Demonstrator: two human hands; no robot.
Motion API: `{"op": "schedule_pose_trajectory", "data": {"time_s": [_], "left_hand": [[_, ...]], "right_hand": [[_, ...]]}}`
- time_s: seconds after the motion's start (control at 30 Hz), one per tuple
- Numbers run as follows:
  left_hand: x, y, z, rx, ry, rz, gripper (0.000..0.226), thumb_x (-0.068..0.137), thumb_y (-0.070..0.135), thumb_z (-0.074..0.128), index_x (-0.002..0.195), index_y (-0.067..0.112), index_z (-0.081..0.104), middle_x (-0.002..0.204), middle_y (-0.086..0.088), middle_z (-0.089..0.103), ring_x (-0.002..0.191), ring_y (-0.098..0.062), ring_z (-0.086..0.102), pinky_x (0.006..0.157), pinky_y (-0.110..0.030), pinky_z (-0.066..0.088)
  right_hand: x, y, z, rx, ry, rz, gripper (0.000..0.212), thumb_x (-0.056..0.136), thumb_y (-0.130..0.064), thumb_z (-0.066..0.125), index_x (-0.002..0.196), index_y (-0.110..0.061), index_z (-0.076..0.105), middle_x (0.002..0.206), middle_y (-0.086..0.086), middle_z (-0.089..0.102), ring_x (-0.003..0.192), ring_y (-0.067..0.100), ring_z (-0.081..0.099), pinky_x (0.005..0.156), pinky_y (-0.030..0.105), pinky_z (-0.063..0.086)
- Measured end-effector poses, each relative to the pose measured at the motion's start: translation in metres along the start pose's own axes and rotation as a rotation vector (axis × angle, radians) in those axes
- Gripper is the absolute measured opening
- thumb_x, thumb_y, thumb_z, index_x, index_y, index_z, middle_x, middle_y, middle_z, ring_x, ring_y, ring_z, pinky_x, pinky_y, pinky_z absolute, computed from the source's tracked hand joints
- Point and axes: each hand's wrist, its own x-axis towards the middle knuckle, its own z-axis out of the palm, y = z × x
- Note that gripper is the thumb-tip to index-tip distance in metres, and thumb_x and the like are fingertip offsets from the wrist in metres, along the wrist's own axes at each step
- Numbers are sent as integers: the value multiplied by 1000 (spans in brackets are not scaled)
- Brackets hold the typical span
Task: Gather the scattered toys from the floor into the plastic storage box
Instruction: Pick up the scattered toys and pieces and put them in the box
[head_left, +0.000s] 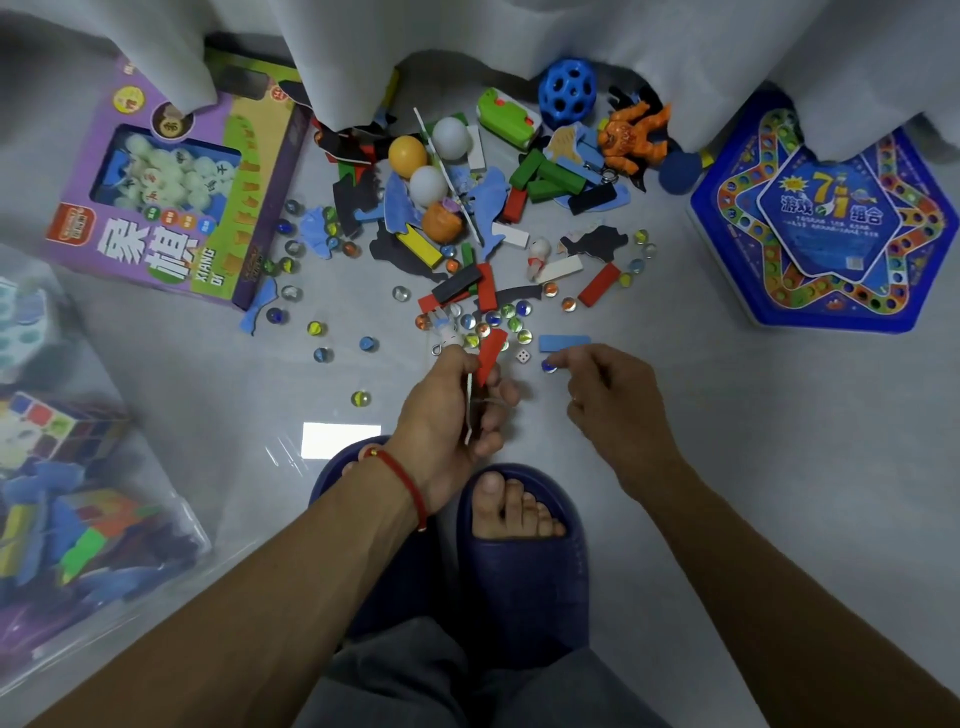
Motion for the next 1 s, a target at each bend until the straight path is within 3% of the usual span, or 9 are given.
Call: {"op": "schedule_pose_trajectory", "data": {"time_s": [0.07, 0.17, 0.3, 0.53, 0.77, 0.9, 1.0], "left_hand": [[-1, -1, -2, -11, 3, 8, 22, 85, 27, 38, 67, 17, 45, 66, -5, 51, 50, -14, 30, 40, -24, 19], [-2, -2, -7, -16, 31, 3, 31, 87, 33, 36, 59, 19, 40, 63, -5, 43, 49, -15, 28, 40, -25, 18], [-3, -2, -10, -9, 31, 21, 47, 93, 50, 46, 57, 21, 39, 62, -4, 44, 49, -15, 29, 40, -25, 19], [-6, -2, -12, -66, -9, 13, 45, 90, 47, 48, 56, 20, 35, 64, -3, 43, 51, -14, 25, 41, -26, 16], [-5, -1, -9, -25, -30, 33, 45, 91, 47, 48, 58, 19, 35, 66, -5, 44, 52, -15, 25, 41, -26, 16], [-4, -2, -7, -14, -36, 30, 46, 91, 48, 47, 57, 19, 36, 65, -4, 46, 51, -14, 27, 42, -25, 16], [-5, -4, -6, -4, -36, 30, 46, 91, 48, 48, 57, 20, 38, 64, -3, 47, 51, -13, 28, 41, -25, 17]], "right_hand": [[6, 3, 6, -443, 33, -135, 19, 104, -29, 44, 105, -15, 56, 75, -1, 56, 65, 17, 56, 59, 40, 49], [12, 5, 13, -611, -41, -144, 25, 102, -35, 49, 117, -18, 41, 79, 2, 55, 71, 25, 59, 65, 41, 50], [16, 9, 18, -877, -46, -263, 31, 100, -38, 48, 117, -15, 35, 79, 5, 56, 67, 26, 62, 63, 44, 56], [10, 0, 26, -809, -53, -365, 30, 99, -36, 50, 111, -10, 43, 81, 7, 62, 67, 27, 65, 58, 43, 56], [21, -4, 38, -835, -59, -398, 28, 100, -34, 50, 110, -9, 42, 80, 0, 52, 67, 16, 59, 53, 25, 43], [21, 0, 39, -856, -81, -395, 28, 102, -33, 47, 112, -8, 44, 81, 5, 57, 66, 20, 60, 53, 28, 44], [18, 2, 40, -903, -77, -370, 24, 104, -29, 44, 115, -8, 45, 79, 2, 51, 61, 17, 50, 54, 29, 39]]}}
